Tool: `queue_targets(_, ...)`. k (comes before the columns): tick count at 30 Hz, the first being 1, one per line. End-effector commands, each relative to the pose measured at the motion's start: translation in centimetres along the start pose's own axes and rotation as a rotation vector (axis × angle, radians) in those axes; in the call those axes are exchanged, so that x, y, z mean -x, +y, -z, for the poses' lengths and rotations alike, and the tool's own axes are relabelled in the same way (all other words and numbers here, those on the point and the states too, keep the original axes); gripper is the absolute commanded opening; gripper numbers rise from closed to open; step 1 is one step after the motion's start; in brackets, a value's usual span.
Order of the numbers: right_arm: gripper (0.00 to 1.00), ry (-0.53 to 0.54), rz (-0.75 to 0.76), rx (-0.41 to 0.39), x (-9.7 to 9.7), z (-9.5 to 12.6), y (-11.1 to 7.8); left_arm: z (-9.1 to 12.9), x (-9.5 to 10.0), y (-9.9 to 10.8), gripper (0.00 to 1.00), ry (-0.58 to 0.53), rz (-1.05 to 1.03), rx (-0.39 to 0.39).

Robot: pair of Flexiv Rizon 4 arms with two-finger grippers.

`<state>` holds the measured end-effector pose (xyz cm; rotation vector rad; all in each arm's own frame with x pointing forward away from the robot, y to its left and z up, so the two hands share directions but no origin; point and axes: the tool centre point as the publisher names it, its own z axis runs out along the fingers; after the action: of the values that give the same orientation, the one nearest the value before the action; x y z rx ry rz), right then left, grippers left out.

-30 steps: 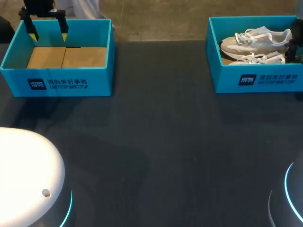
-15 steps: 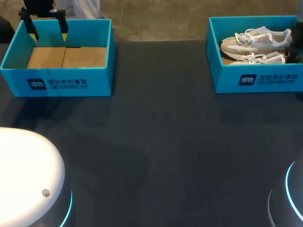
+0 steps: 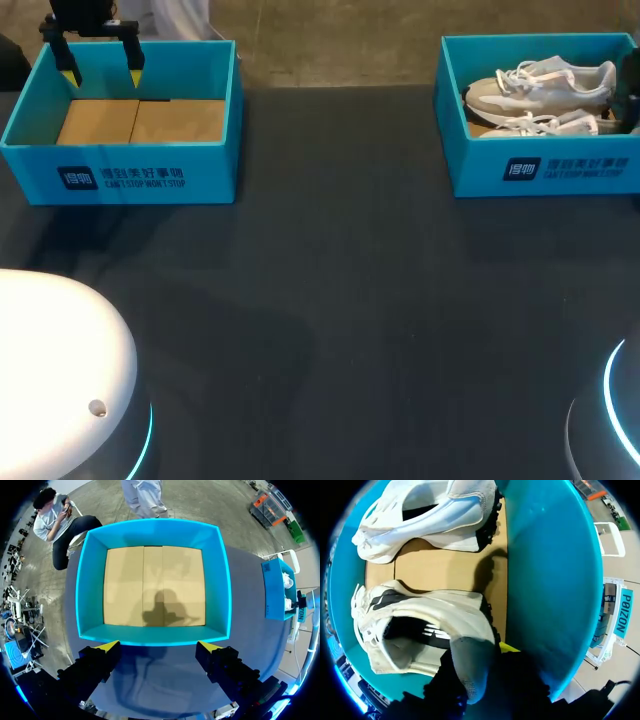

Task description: Take the shoe out of the shoebox, open the shoe tongue, remove and reinsert the insole, then place the shoe into the shoebox

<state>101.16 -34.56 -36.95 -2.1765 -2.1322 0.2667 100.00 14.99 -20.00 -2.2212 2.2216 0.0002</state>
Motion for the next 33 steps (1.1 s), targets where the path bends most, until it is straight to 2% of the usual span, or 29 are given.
queue_targets(1, 0.0, 0.001, 0.001, -0.003, -1.0, -0.5, 0.1, 0.0, 0.0, 0.0, 1.0, 0.0, 0.0, 0.0)
queue_targets(11, 0.0, -0.011, -0.054, 0.03, -1.1, 1.0, -0.2, 0.0, 0.0, 0.0, 1.0, 0.0, 0.0, 0.0)
queue_targets(22, 0.0, -0.033, -0.135, 0.119, -0.7, 6.6, -0.2, 0.0, 0.0, 0.0, 1.0, 0.0, 0.0, 0.0)
queue_targets(33, 0.0, -0.092, -0.186, 0.161, -0.4, 11.7, -0.5, 0.0, 0.0, 0.0, 1.0, 0.0, 0.0, 0.0)
